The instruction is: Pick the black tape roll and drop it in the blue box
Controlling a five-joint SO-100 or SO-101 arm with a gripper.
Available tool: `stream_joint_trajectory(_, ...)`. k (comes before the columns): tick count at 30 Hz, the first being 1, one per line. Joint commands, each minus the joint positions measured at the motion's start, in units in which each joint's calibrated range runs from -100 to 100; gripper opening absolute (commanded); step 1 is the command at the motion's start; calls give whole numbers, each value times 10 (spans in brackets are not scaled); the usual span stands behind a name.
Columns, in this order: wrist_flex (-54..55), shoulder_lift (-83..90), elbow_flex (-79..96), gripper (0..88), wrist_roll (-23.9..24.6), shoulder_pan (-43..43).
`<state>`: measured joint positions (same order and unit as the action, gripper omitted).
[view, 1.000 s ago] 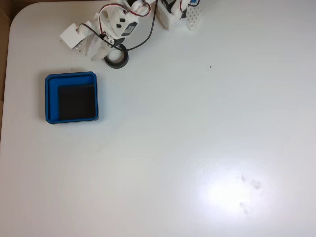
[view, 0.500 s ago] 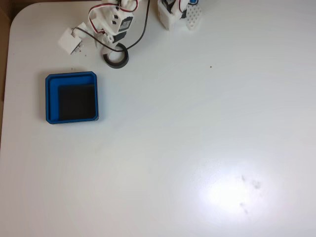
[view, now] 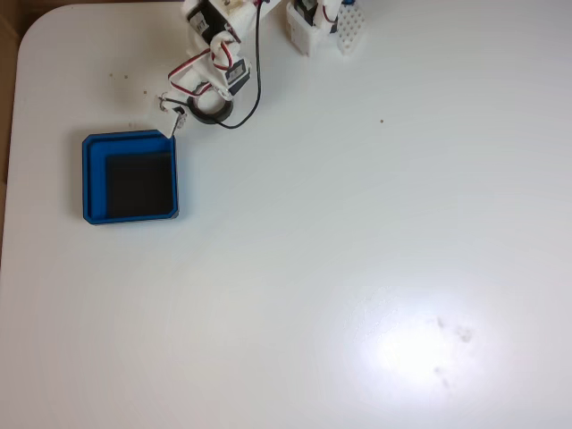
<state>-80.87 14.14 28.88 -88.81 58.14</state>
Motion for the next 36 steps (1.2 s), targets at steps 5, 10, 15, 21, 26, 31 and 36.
stream_joint_trajectory(5, 22, -10, -43, 21, -2, -8)
stream_joint_trajectory(10, 88, -28, -38, 22, -3, -4)
stream_joint_trajectory(15, 92, -62, -42, 25, 1, -2)
stream_joint_trajectory(21, 92, -64, -38, 121, 1, 15)
stream_joint_trajectory(26, 92, -65, -37, 180, 1, 46)
stream_joint_trajectory(31, 89, -82, -36, 189, 5, 48)
stream_joint_trajectory(36, 92, -85, -37, 189, 82, 47)
